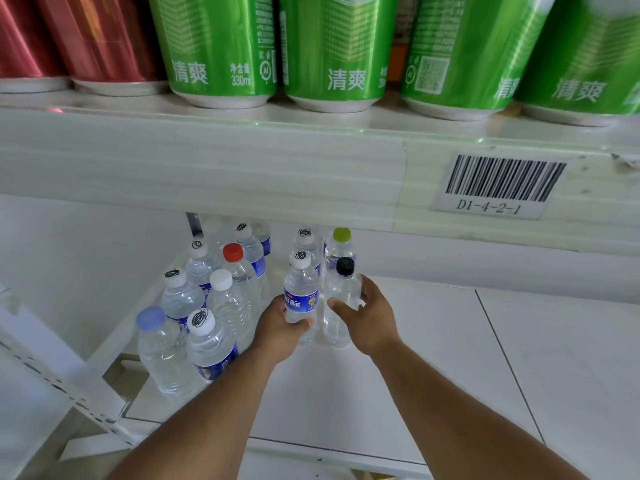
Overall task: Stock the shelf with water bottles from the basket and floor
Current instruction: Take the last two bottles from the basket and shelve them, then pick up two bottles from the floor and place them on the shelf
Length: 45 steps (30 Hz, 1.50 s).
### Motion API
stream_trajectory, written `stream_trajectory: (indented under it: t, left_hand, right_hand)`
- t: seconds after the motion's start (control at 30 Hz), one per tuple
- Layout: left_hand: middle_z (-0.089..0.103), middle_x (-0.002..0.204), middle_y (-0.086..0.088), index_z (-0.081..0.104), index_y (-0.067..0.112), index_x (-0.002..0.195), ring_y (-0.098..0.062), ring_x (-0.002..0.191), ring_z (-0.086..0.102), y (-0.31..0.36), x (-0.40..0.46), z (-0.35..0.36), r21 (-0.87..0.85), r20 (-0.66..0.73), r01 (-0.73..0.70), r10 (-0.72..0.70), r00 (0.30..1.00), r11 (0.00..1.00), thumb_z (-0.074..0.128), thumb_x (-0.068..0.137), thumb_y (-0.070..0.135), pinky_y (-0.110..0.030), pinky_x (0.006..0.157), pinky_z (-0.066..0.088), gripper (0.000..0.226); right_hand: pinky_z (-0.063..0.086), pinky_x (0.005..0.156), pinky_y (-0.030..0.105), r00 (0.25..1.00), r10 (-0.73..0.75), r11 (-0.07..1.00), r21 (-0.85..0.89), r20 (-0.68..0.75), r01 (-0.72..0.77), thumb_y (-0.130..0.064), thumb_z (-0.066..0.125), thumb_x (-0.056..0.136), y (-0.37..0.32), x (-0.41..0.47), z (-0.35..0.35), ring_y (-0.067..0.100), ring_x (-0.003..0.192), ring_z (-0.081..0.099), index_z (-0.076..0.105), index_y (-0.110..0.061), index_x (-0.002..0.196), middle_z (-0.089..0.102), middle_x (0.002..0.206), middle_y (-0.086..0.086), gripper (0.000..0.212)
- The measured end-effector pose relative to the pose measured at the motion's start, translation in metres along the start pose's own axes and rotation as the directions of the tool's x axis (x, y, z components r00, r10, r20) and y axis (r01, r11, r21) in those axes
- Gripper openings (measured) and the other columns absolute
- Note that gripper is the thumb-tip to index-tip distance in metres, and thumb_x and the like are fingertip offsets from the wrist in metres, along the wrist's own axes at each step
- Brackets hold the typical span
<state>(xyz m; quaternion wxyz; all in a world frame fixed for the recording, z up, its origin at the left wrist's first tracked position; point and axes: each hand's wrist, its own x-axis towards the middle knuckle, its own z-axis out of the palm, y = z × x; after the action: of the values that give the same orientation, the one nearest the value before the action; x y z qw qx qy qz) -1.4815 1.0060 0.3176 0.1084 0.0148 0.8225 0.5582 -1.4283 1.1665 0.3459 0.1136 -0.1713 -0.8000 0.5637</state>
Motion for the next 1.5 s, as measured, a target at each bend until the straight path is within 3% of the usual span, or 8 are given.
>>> stream_trajectory:
  t: [0.2, 0.33, 0.43, 0.53, 0.7, 0.87, 1.03, 1.5]
  left_hand:
    - [0.051, 0.113, 0.012, 0.05, 0.021, 0.132, -0.01, 0.103, 0.049, 0.006, -0.002, -0.001, 0.074, 0.019, 0.017, -0.019, 1.0, 0.997, 0.075, 0.084, 0.018, -0.027, 0.086, 0.04, 0.054]
    - [0.055, 0.121, 0.011, 0.048, 0.024, 0.135, -0.007, 0.103, 0.049, 0.002, -0.003, -0.002, 0.075, 0.047, 0.039, -0.043, 0.998, 0.996, 0.077, 0.082, 0.018, -0.027, 0.087, 0.04, 0.061]
    - [0.051, 0.121, 0.013, 0.044, 0.023, 0.139, -0.005, 0.106, 0.046, -0.001, -0.007, -0.001, 0.078, 0.054, 0.069, -0.073, 0.996, 0.995, 0.076, 0.082, 0.016, -0.026, 0.088, 0.039, 0.066]
    - [0.047, 0.134, 0.011, 0.035, 0.023, 0.146, -0.011, 0.127, 0.046, -0.003, -0.018, 0.002, 0.11, 0.05, 0.108, -0.114, 0.992, 0.988, 0.076, 0.08, 0.024, -0.029, 0.099, 0.04, 0.078]
    - [0.056, 0.132, 0.002, 0.043, 0.018, 0.138, -0.023, 0.122, 0.055, -0.007, -0.052, 0.006, 0.236, 0.053, 0.125, -0.141, 0.989, 0.964, 0.069, 0.083, 0.026, -0.031, 0.1, 0.045, 0.061]
    - [0.026, 0.158, -0.002, 0.024, 0.023, 0.152, -0.024, 0.142, 0.034, 0.002, -0.1, 0.0, 0.669, 0.301, -0.208, -0.004, 0.954, 0.714, 0.056, 0.091, 0.04, -0.036, 0.111, 0.035, 0.071]
    - [0.016, 0.163, -0.001, 0.022, 0.025, 0.153, -0.026, 0.144, 0.027, 0.017, -0.148, 0.009, 0.744, 0.527, -0.504, 0.078, 0.846, 0.439, 0.05, 0.092, 0.043, -0.041, 0.113, 0.033, 0.07]
    - [0.031, 0.155, 0.002, 0.032, 0.026, 0.147, -0.026, 0.138, 0.037, 0.016, -0.295, 0.126, 0.523, 0.812, -0.786, 0.089, 0.577, 0.329, 0.051, 0.091, 0.043, -0.045, 0.11, 0.036, 0.062]
  right_hand:
    - [0.036, 0.073, 0.006, 0.999, 0.015, 0.999, -0.038, 0.049, -0.014, -0.027, 0.076, 0.085, -0.005, -0.005, -0.006, -0.015, 0.088, 0.054, 0.048, -0.049, 0.103, 0.057, 0.097, -0.032, 0.04]
    - [0.039, 0.077, 0.01, 0.996, 0.048, 0.997, -0.058, 0.069, -0.044, -0.027, 0.076, 0.084, 0.003, -0.004, -0.007, -0.003, 0.099, 0.058, 0.051, -0.044, 0.112, 0.06, 0.105, -0.027, 0.041]
    - [0.042, 0.092, 0.02, 0.991, 0.102, 0.992, -0.081, 0.086, -0.095, -0.028, 0.076, 0.085, 0.009, -0.006, -0.008, 0.008, 0.121, 0.055, 0.05, -0.033, 0.133, 0.059, 0.126, -0.016, 0.054]
    - [0.038, 0.108, 0.03, 0.976, 0.195, 0.972, -0.152, 0.101, -0.178, -0.036, 0.073, 0.088, 0.009, -0.014, -0.01, 0.015, 0.143, 0.039, 0.027, -0.021, 0.156, 0.04, 0.156, -0.002, 0.083]
    - [0.038, 0.101, 0.027, 0.957, 0.267, 0.896, -0.396, 0.112, -0.203, -0.044, 0.056, 0.098, 0.004, -0.052, -0.022, 0.021, 0.139, 0.044, 0.023, -0.016, 0.157, 0.037, 0.157, 0.001, 0.073]
    - [0.035, 0.113, 0.038, 0.977, 0.173, 0.703, -0.71, 0.123, -0.035, -0.053, 0.046, 0.098, 0.001, -0.114, -0.039, 0.026, 0.141, 0.036, 0.034, -0.013, 0.15, 0.04, 0.154, 0.004, 0.066]
    - [0.015, 0.124, 0.041, 0.98, 0.178, 0.486, -0.874, 0.084, -0.013, -0.06, 0.04, 0.098, 0.012, -0.191, -0.059, 0.026, 0.154, 0.01, 0.015, -0.013, 0.159, 0.016, 0.166, 0.005, 0.081]
    - [0.022, 0.123, 0.04, 0.899, 0.382, 0.416, -0.828, -0.216, -0.376, -0.061, 0.045, 0.095, 0.089, -0.375, -0.173, 0.024, 0.152, 0.019, 0.023, -0.014, 0.157, 0.026, 0.163, 0.004, 0.081]
